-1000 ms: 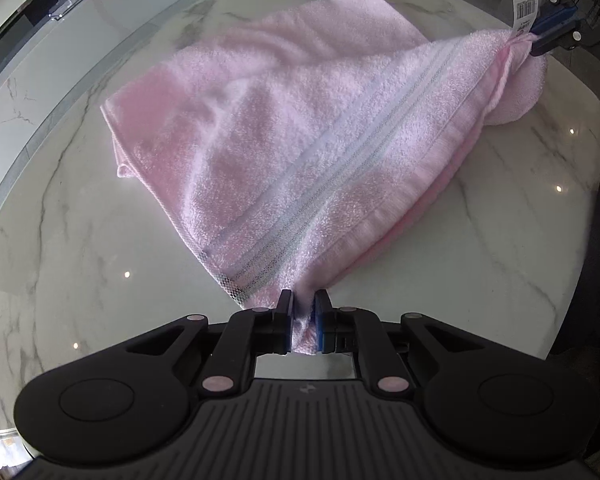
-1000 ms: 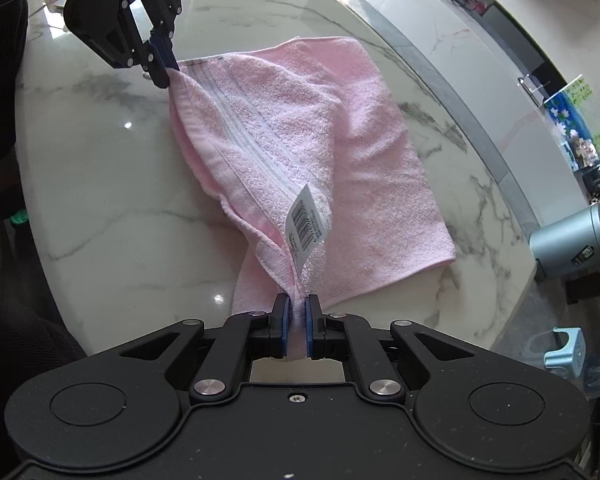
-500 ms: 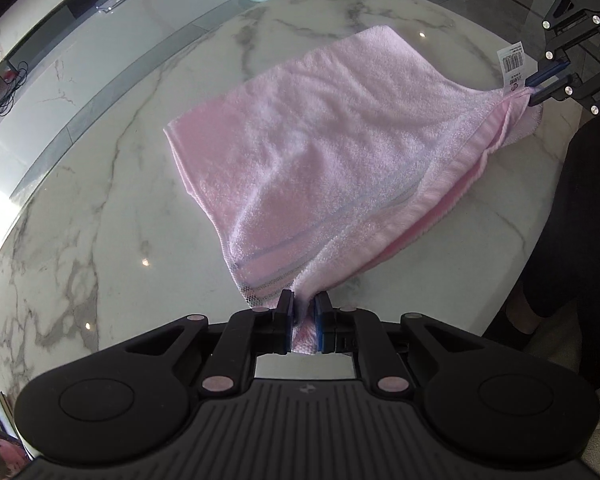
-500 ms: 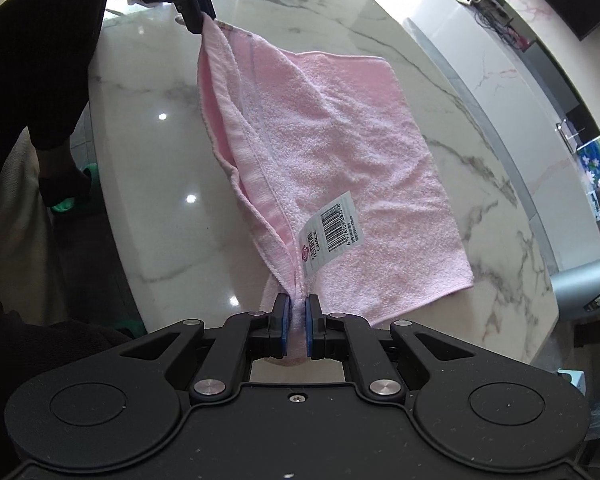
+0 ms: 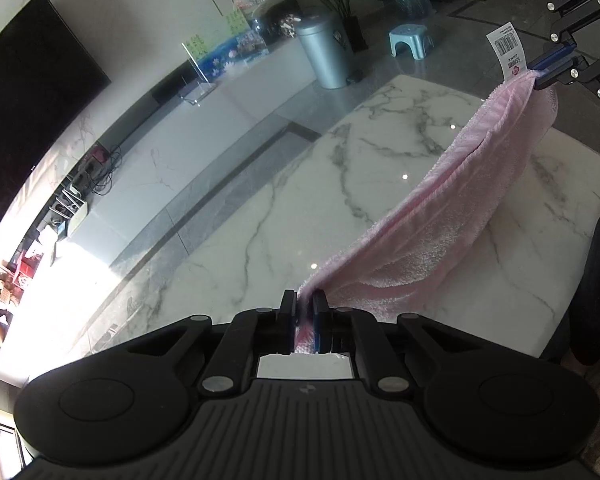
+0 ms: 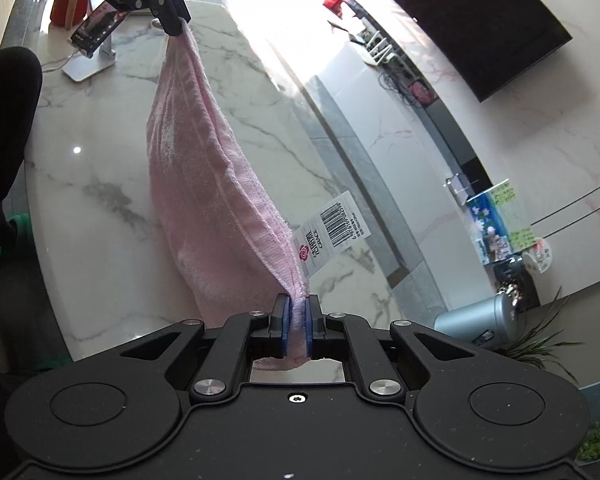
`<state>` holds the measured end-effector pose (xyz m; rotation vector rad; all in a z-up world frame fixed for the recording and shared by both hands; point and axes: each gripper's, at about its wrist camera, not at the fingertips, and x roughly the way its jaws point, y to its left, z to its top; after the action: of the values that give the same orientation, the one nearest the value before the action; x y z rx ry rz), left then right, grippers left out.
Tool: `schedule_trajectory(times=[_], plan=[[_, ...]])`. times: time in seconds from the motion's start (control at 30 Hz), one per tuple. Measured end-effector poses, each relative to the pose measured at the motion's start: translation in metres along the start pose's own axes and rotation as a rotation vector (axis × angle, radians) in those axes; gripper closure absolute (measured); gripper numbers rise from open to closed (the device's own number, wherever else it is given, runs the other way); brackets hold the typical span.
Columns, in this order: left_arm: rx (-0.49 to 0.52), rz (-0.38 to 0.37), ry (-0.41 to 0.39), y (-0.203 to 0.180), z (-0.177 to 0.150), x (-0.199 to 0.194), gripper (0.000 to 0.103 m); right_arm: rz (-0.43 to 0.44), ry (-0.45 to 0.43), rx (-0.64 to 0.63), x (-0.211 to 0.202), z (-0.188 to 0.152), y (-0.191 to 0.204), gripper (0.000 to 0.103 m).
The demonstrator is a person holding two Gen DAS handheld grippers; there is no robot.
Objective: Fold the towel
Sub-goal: 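Lift the pink towel off the table with both grippers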
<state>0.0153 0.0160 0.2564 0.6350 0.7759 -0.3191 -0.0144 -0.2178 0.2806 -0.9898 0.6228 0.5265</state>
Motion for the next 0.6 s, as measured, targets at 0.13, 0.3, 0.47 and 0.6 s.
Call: schedule_trajectory(times=[0.13, 0.3, 0.47, 0.6], plan=[[-0.001, 0.062, -0.047, 0.010, 0.022, -0.016, 0.101, -0.080, -0.020, -0.005, -0.017, 0.017, -0.019, 0.097], [0.000, 0.076, -0.048, 0.016, 0.037, -0.013, 0.101, -0.102, -0.024, 0.012, -0.020, 0.024, -0.031, 0.097], [-0.012, 0.049, -0.032, 0.018, 0.028, -0.003, 0.102, -0.083, -0.010, -0.003, -0.004, 0.028, -0.032, 0.097], [-0.017, 0.020, -0.010, 0.016, 0.019, 0.012, 0.102, -0.080, 0.000, -0.012, 0.007, 0.033, -0.035, 0.097]])
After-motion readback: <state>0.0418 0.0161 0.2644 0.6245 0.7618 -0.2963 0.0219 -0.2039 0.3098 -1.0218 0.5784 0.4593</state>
